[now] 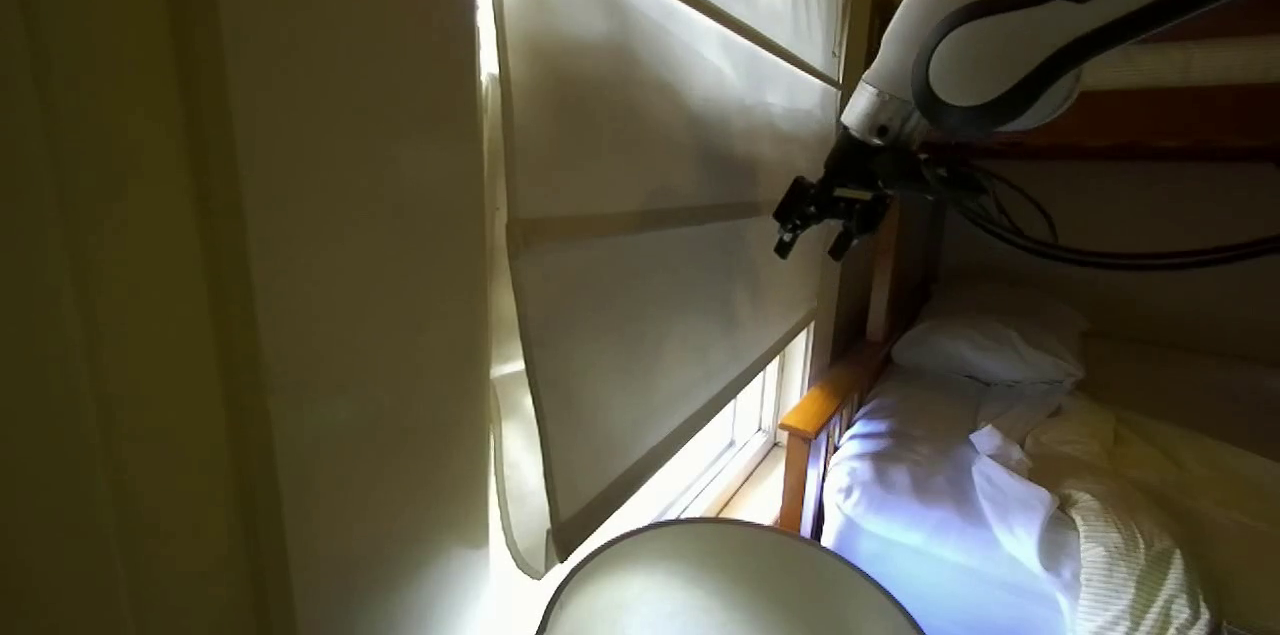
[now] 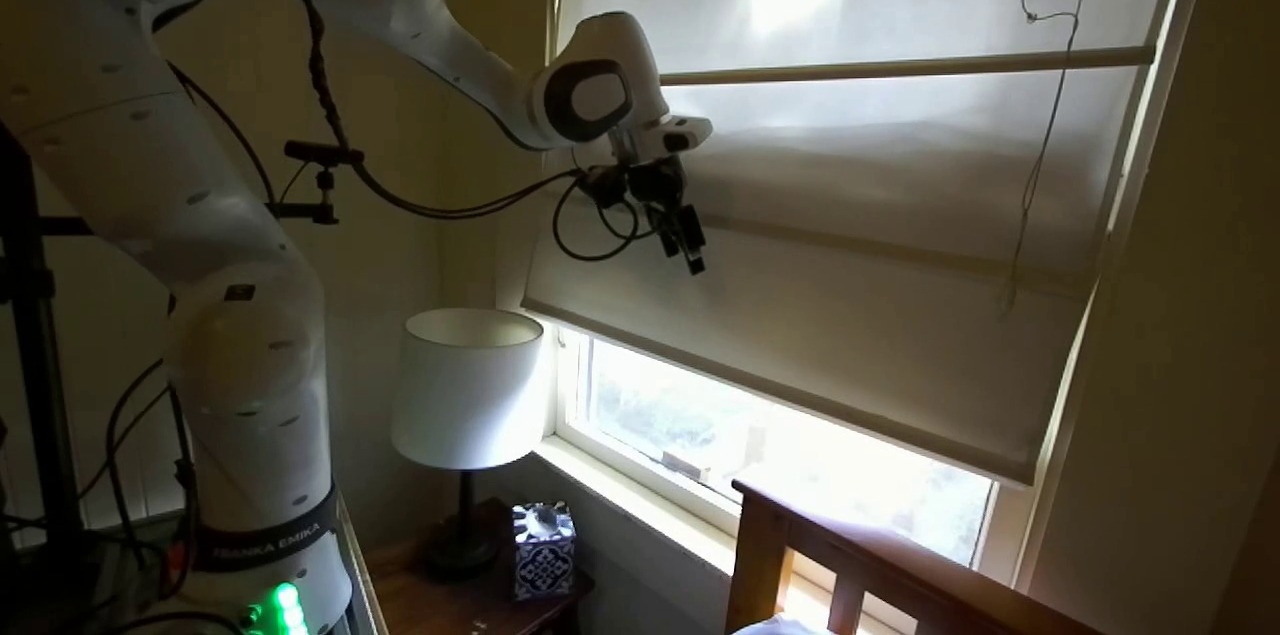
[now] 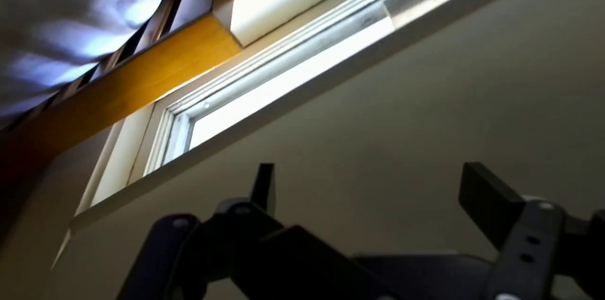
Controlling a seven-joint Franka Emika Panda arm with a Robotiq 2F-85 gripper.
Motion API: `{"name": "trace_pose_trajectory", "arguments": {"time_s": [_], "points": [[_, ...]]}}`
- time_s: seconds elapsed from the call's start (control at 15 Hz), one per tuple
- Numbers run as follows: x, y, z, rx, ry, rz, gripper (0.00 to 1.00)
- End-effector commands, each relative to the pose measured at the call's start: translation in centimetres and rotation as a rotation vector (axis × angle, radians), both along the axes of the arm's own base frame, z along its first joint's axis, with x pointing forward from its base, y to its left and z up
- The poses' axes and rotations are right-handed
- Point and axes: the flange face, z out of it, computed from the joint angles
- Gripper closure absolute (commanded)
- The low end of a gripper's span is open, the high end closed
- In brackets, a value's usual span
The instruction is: Close the blinds.
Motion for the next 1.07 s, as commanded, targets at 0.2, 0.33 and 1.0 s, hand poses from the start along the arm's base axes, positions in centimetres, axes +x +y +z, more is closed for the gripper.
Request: {"name": "trace_pose_trajectory", "arguments": {"time_s": [0.2,0.33,1.0], "points": [[-2.7,-7.1,5.5,-0.174,-0.169,-0.172,0.00],[-2.3,-7.2,4.8,-0.146,-0.147,-0.148,0.00],[-4.7,-17.6,6.9,-0.165,-0.223,-0.033,0.00]]}}
